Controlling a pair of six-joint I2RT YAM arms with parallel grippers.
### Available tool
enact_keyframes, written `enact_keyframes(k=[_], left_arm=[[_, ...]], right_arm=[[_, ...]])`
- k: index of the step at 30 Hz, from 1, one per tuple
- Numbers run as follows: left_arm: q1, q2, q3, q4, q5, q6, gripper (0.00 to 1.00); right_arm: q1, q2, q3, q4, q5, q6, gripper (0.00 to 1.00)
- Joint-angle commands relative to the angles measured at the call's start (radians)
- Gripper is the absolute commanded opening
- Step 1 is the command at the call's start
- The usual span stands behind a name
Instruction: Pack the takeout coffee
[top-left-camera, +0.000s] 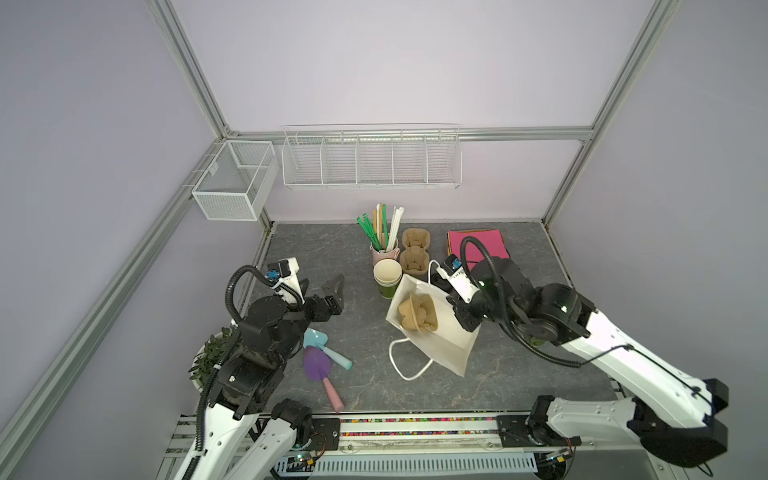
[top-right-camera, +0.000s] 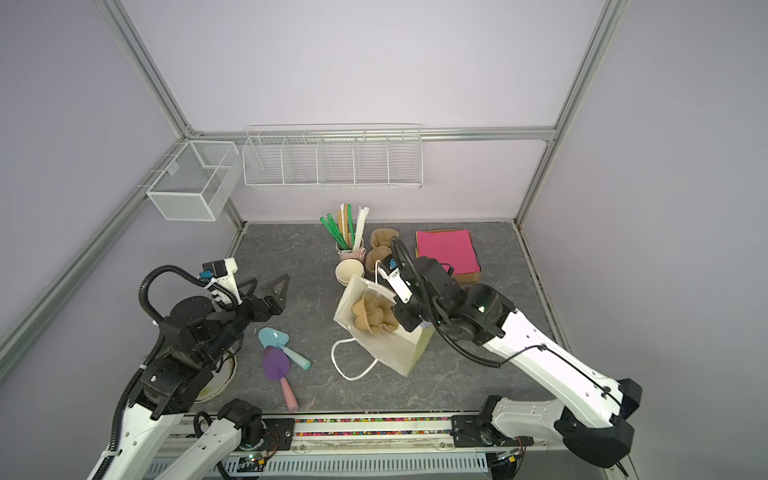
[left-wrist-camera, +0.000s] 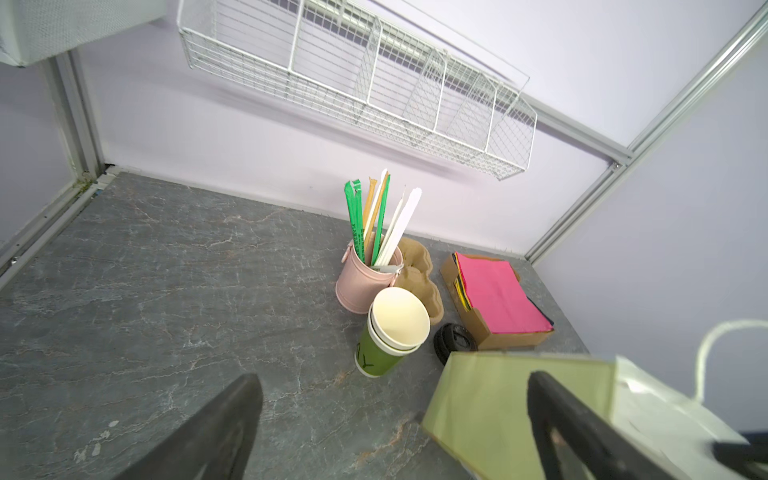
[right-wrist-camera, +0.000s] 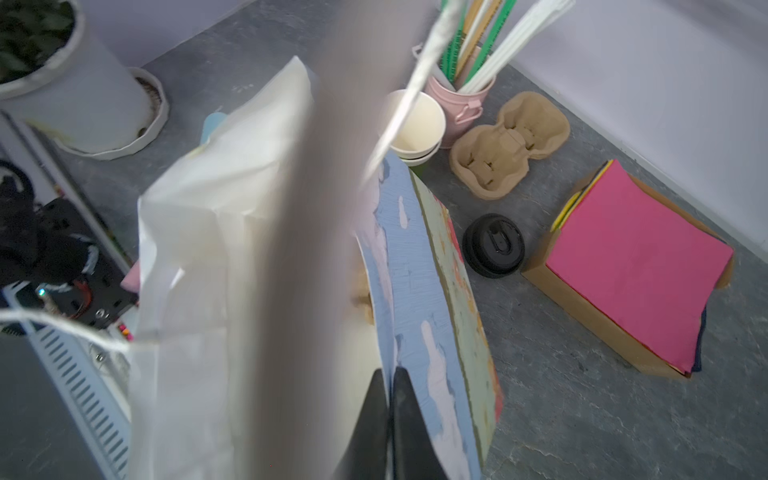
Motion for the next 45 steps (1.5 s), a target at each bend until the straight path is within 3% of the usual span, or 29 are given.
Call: enact_keyframes(k=[1,8,14,17,22,29,35,39,45], left_arm=[[-0.001,-0.031,-0.022,0.048,-0.066,-0.025,0.99],[0.000,-0.025,-0.034,0.063,-0.059,-0.023,0.99],[0.000,0.018,-0.010,0.053,-0.008,-0.029,0.99],[0.000,0.036,0.019,0.038,0.078,-0.023,0.99],[-0.020,0.094,0.151,-0.079,0.334,0.002,0.97],[-0.171,0.031,0.173,-0.288,0.306,-0.064,0.90],[-0.241,0.041,0.197,-0.350,0.323,-0.163,0.86],[-0.294,0.089,0.221,-0.383,0.303,-0.216,0.81],[-0.491,0.172,0.238,-0.428,0.105,-0.330,0.78]], right_arm=[[0.058,-0.070,-0.094,0.096,0.011,-0.069,0.07],[0.151,-0.194,-0.260,0.142,0.095,-0.048,0.07],[0.151,-0.168,-0.242,0.137,0.149,-0.039,0.07],[0.144,-0.115,-0.202,0.126,0.146,-0.037,0.07],[0.137,-0.020,-0.127,0.097,0.202,-0.040,0.07],[0.145,-0.002,-0.143,0.217,0.421,-0.035,0.07],[0.205,0.030,-0.148,0.386,0.604,-0.107,0.07],[0.243,0.071,-0.150,0.437,0.614,-0.123,0.07],[0.301,0.179,-0.133,0.449,0.733,-0.069,0.07]])
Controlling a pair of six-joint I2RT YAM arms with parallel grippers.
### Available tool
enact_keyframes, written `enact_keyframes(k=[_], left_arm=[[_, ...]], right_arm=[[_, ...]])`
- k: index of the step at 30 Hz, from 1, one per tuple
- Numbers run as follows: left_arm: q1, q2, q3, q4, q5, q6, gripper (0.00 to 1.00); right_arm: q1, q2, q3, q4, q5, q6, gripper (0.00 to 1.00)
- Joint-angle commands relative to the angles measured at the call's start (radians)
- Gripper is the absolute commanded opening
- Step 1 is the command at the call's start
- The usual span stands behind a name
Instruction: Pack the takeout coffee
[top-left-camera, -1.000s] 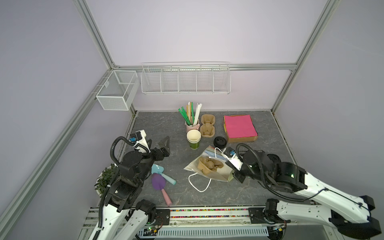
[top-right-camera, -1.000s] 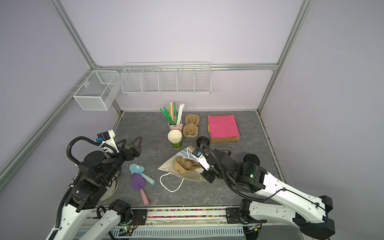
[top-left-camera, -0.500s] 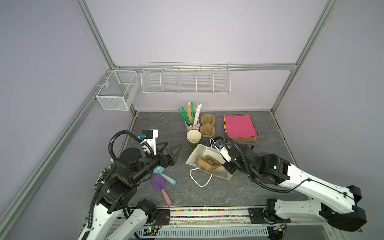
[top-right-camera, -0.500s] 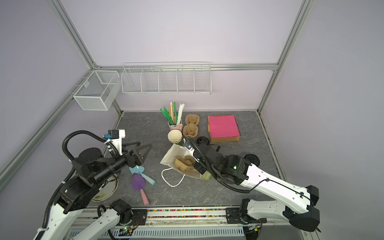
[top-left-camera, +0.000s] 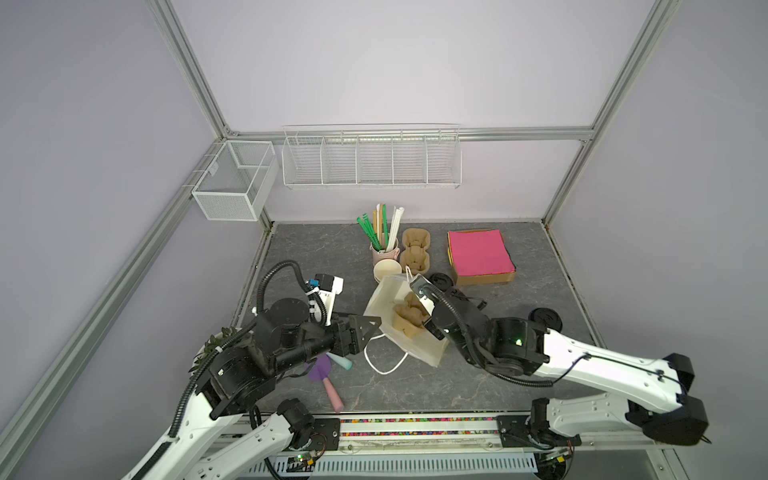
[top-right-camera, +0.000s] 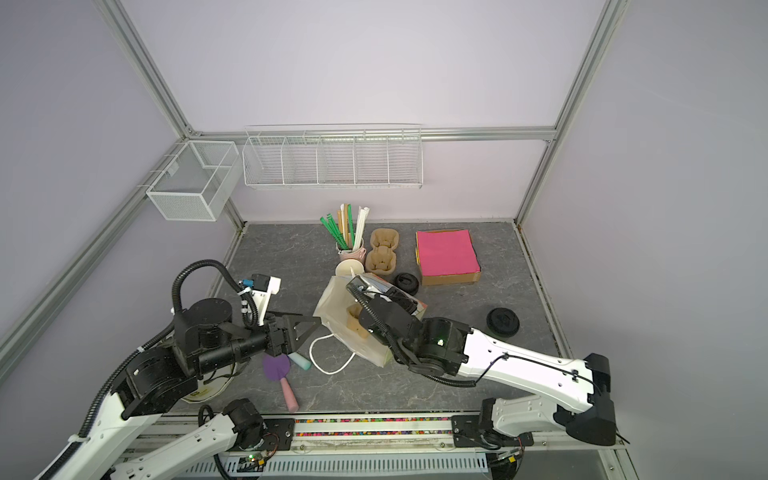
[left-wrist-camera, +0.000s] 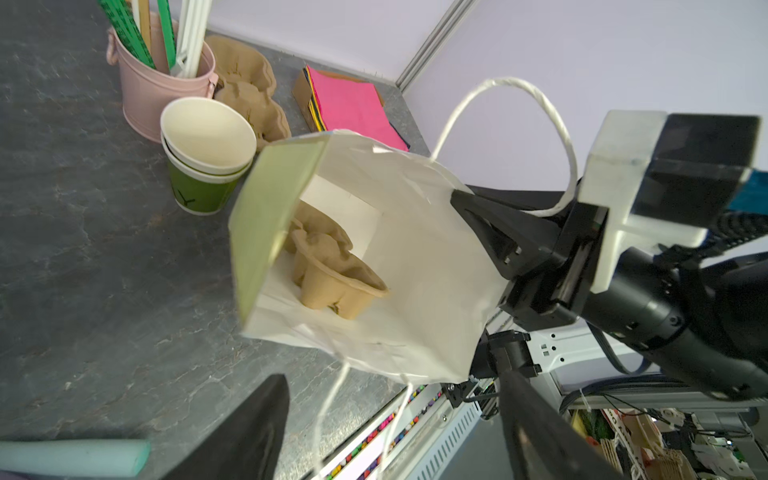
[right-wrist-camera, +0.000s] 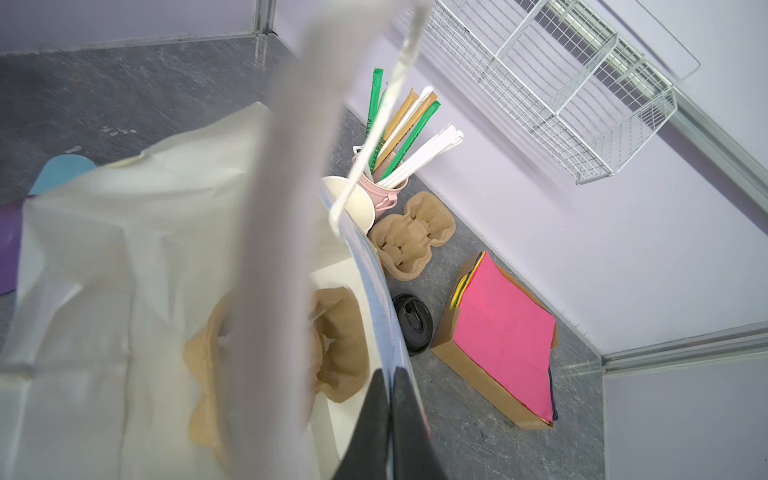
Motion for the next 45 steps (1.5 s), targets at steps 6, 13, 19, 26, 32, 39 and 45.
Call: enact_keyframes(k=[6,13,19,26,32,39,45], left_arm=[[-0.133,0.104,0.023,-0.097,-0.193,-0.214,0.74],[-0.133,0.103,-0.032,-0.036,-0.226,-0.328,0.74],[-0.133,0.160,-0.060,0.064,-0.173,-0.401,0.70],[-0.158,0.230,-0.040,0.026,-0.143,-0.421,0.65],[-0.164,0.250,-0.030,-0.053,-0.190,-0.398,0.61],[-0.164,0.307,-0.044,-0.050,-0.226,-0.365,0.56],[-0.164,0.339,-0.049,-0.004,-0.281,-0.347,0.47]], right_arm=[[0.026,0.053,-0.001,0.068,0.109,0.087,0.07],[0.053,0.003,-0.028,0.110,0.062,0.102,0.07],[0.077,-0.026,-0.044,0.125,0.059,0.144,0.07],[0.093,0.016,-0.042,0.124,0.138,0.197,0.07],[0.095,0.008,-0.038,0.120,0.188,0.253,0.07],[0.099,-0.001,-0.040,0.130,0.171,0.270,0.07],[0.113,0.002,-0.040,0.150,0.163,0.269,0.07]])
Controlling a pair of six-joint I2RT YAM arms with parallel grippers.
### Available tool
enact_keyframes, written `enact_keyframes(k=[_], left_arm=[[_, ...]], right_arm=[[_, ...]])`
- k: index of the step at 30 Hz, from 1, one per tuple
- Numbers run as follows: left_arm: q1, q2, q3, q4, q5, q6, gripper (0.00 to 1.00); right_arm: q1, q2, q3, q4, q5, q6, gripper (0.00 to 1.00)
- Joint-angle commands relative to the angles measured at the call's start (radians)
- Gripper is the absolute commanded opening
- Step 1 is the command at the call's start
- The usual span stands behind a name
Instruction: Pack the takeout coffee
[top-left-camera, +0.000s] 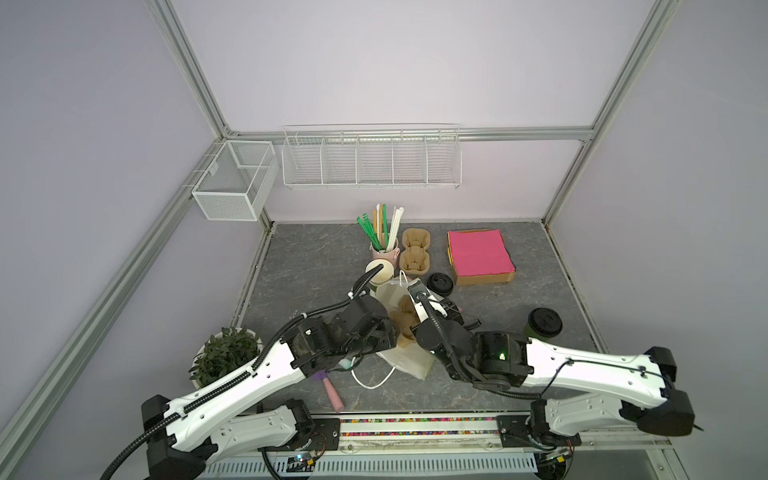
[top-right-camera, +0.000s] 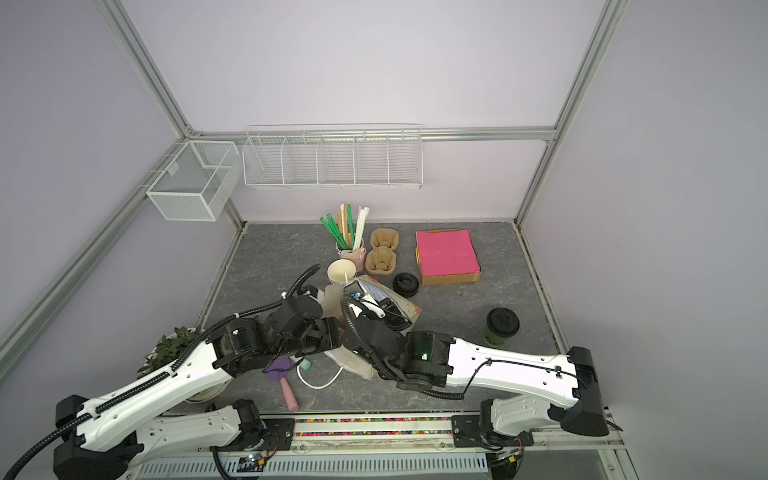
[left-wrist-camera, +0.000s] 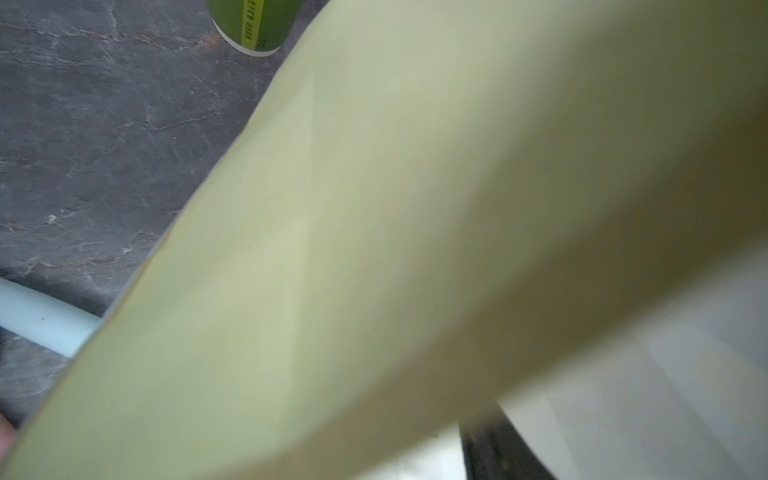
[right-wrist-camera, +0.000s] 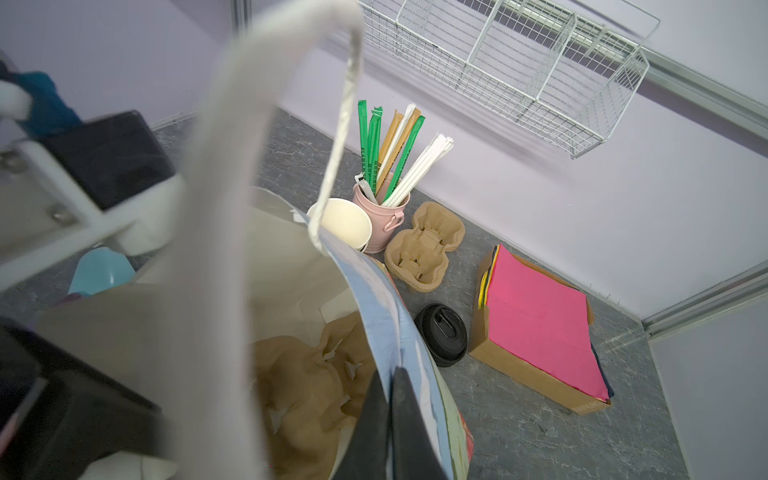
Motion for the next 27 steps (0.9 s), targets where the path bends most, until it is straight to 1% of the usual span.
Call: enact_keyframes(k=[1,5,9,12,15,19,22,27], left_arm=[[-0.003,0.011,-0.008,0.019,-0.056,0.011,0.45],[-0.003,0.039,-0.024,0.040,-0.047,0.009,0.41],[-0.003,0.040,-0.035,0.060,-0.059,0.006,0.35],[-0.003,0.052,-0.036,0.064,-0.055,0.010,0.27],[-0.003,0.062,-0.045,0.071,-0.050,0.009,0.23],[-0.003,0.064,-0.051,0.080,-0.054,0.007,0.19],[-0.003,0.058,-0.049,0.075,-0.067,0.011,0.15],[-0.003,0.049,-0.034,0.065,-0.072,0.020,0.02]], right_arm=[[0.015,-0.016,-0.009,0.052,0.021,0.028,0.07],[0.021,-0.016,-0.010,0.052,0.020,0.033,0.07],[0.020,-0.016,-0.014,0.049,0.015,0.049,0.07],[0.021,-0.020,-0.017,0.048,0.012,0.057,0.07],[0.021,-0.022,-0.016,0.046,0.011,0.061,0.07],[0.021,-0.028,-0.020,0.043,0.008,0.069,0.07],[0.021,-0.029,-0.021,0.039,0.007,0.074,0.07],[0.022,-0.025,-0.016,0.013,0.018,0.093,0.07]])
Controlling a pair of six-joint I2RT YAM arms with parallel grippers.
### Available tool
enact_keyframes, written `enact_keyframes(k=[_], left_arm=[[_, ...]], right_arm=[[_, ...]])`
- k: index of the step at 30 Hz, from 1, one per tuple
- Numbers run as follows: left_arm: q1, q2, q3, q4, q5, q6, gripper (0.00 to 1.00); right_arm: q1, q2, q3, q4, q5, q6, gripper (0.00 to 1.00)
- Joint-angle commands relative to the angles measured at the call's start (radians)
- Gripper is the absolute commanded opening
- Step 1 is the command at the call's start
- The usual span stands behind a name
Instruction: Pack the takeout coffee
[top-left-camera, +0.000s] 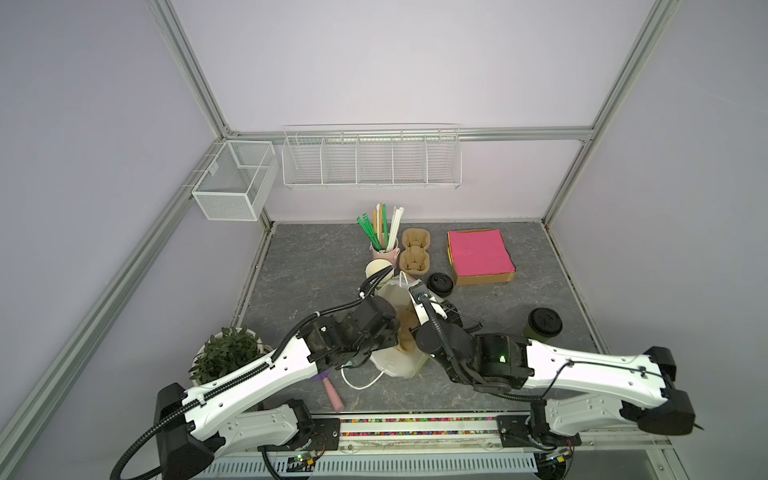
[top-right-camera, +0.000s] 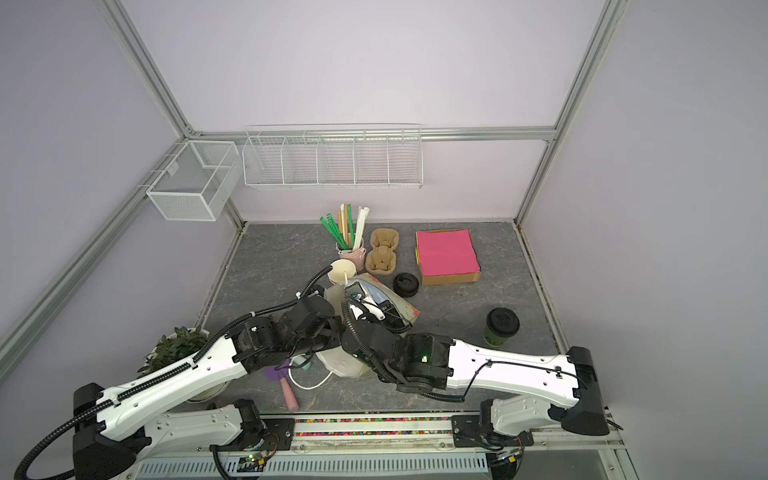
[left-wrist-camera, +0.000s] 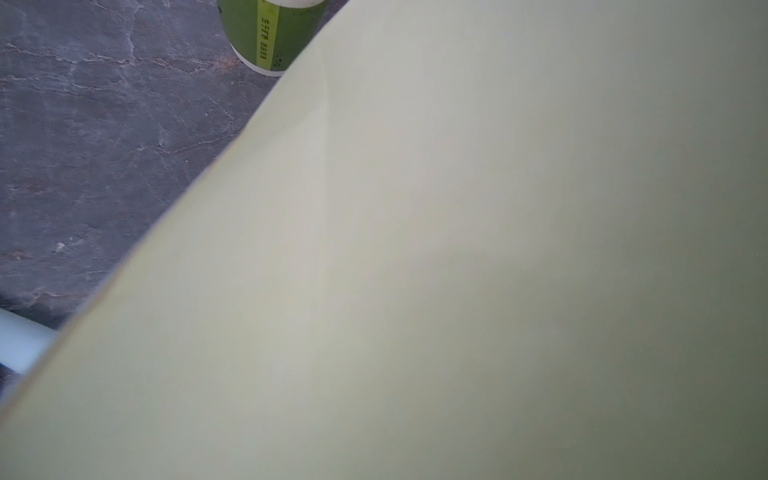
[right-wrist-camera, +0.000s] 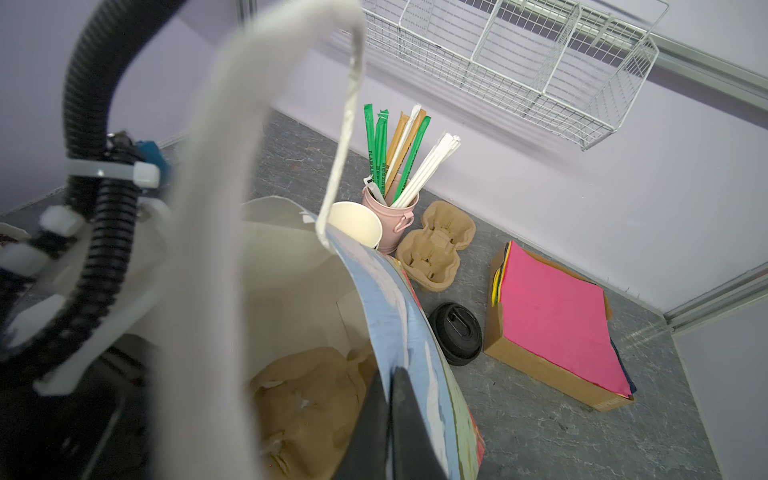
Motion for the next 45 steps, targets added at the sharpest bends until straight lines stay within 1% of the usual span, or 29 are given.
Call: enact_keyframes(k=[1,5,9,13,17,21,24,29,33,37,38,42,45], left_arm=[[-0.003,-0.011,0.008,-0.010,-0.018,0.005,0.00],[-0.003,-0.020,0.037,-0.034,-0.005,0.012,0.00],[-0.003,-0.056,0.088,-0.077,0.020,0.018,0.00],[-0.003,-0.088,0.180,-0.140,0.048,0.049,0.00],[-0.003,-0.067,0.310,-0.236,0.083,0.118,0.00],[-0.003,-0.039,0.421,-0.349,0.059,0.189,0.00],[-0.001,-0.016,0.506,-0.441,0.025,0.253,0.00],[0.001,0.009,0.656,-0.553,-0.001,0.332,0.00],[0.001,0.020,0.821,-0.639,-0.039,0.379,0.00],[0.001,0.019,0.973,-0.696,-0.031,0.431,0.00],[0.001,0.013,0.993,-0.699,-0.018,0.447,0.00],[0.001,-0.001,1.066,-0.767,-0.037,0.486,0.00],[0.001,-0.033,1.043,-0.769,-0.011,0.521,0.00]], right_arm=[[0.009,-0.021,-0.010,0.001,0.020,0.037,0.07],[0.008,-0.007,0.010,-0.074,0.046,0.081,0.07],[-0.009,0.006,0.014,-0.167,0.069,0.153,0.07],[-0.042,-0.009,0.008,-0.227,0.030,0.203,0.07],[-0.098,-0.044,0.007,-0.235,-0.091,0.196,0.07],[-0.155,-0.084,0.022,-0.237,-0.225,0.161,0.07],[-0.197,-0.116,0.037,-0.251,-0.297,0.137,0.07],[-0.302,-0.154,0.056,-0.286,-0.459,0.123,0.07],[-0.376,-0.157,0.090,-0.320,-0.563,0.124,0.07],[-0.447,-0.137,0.142,-0.364,-0.648,0.134,0.07],[-0.462,-0.135,0.150,-0.367,-0.668,0.139,0.07],[-0.558,-0.131,0.173,-0.357,-0.794,0.168,0.07],[-0.621,-0.110,0.196,-0.364,-0.855,0.184,0.07]])
